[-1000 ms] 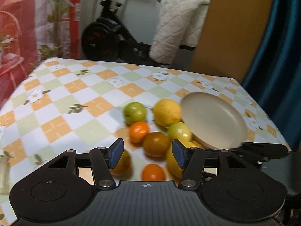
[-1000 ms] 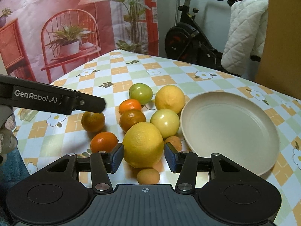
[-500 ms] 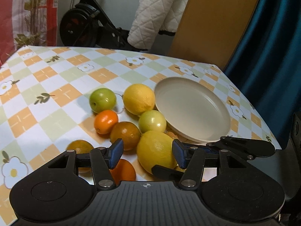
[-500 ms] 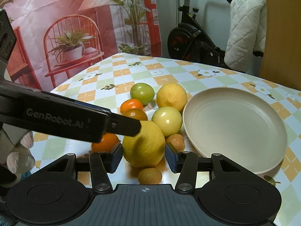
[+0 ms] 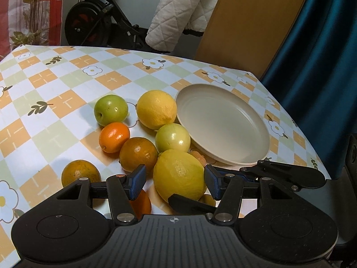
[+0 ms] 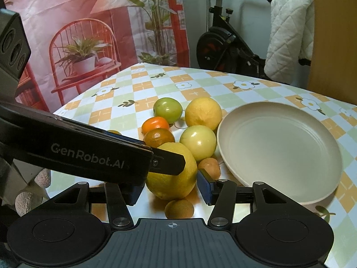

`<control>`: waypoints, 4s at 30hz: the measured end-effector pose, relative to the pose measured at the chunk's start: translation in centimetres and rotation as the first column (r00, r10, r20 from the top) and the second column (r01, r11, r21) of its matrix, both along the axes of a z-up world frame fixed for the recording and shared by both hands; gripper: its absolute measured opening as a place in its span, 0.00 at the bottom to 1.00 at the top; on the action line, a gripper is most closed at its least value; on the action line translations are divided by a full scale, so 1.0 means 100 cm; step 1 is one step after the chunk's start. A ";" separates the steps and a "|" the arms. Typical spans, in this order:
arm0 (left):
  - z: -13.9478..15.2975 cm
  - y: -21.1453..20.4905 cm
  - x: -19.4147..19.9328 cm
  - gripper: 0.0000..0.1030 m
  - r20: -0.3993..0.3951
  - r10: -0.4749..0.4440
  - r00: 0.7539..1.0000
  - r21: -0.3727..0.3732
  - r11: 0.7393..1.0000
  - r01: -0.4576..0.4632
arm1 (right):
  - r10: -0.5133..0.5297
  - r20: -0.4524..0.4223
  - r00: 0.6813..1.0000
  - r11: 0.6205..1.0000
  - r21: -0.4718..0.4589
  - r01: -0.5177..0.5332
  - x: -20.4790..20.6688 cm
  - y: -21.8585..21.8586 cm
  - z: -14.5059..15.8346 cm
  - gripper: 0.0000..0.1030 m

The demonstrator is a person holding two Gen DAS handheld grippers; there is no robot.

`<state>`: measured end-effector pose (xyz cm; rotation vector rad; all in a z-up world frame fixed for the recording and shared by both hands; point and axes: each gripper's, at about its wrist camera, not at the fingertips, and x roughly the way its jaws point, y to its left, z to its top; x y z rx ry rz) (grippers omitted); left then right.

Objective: Organize fruits
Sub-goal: 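Carry the lemon with the left tool onto the beige plate and open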

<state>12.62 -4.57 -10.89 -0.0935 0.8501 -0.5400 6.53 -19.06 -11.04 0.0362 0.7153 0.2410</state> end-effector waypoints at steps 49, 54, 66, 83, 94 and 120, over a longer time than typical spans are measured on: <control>0.010 -0.006 -0.025 0.51 0.110 -0.026 0.994 -0.006 1.000 0.027 | -0.044 0.077 0.996 0.999 0.004 0.043 -0.019 0.002 0.011 0.48; 0.022 -0.011 -0.024 0.51 0.141 -0.040 0.989 -0.010 0.999 0.042 | -0.060 0.119 0.991 0.998 0.009 0.059 -0.021 -0.006 0.022 0.48; 0.029 -0.041 -0.009 0.50 0.164 -0.094 0.982 0.020 0.996 0.092 | -0.127 0.145 0.981 0.992 0.018 0.126 -0.014 -0.032 0.028 0.48; 0.015 -0.077 0.025 0.48 0.115 -0.144 0.983 0.076 0.988 0.135 | -0.194 0.085 0.977 0.981 0.018 0.193 0.015 -0.067 0.007 0.48; 0.005 -0.082 0.038 0.48 0.077 -0.142 0.987 0.085 0.987 0.136 | -0.212 0.041 0.976 0.977 0.025 0.211 0.029 -0.071 -0.004 0.48; 0.023 -0.049 0.027 0.48 0.158 -0.041 0.987 0.059 0.998 0.032 | -0.292 0.104 0.951 0.956 0.046 0.289 0.007 -0.073 0.013 0.54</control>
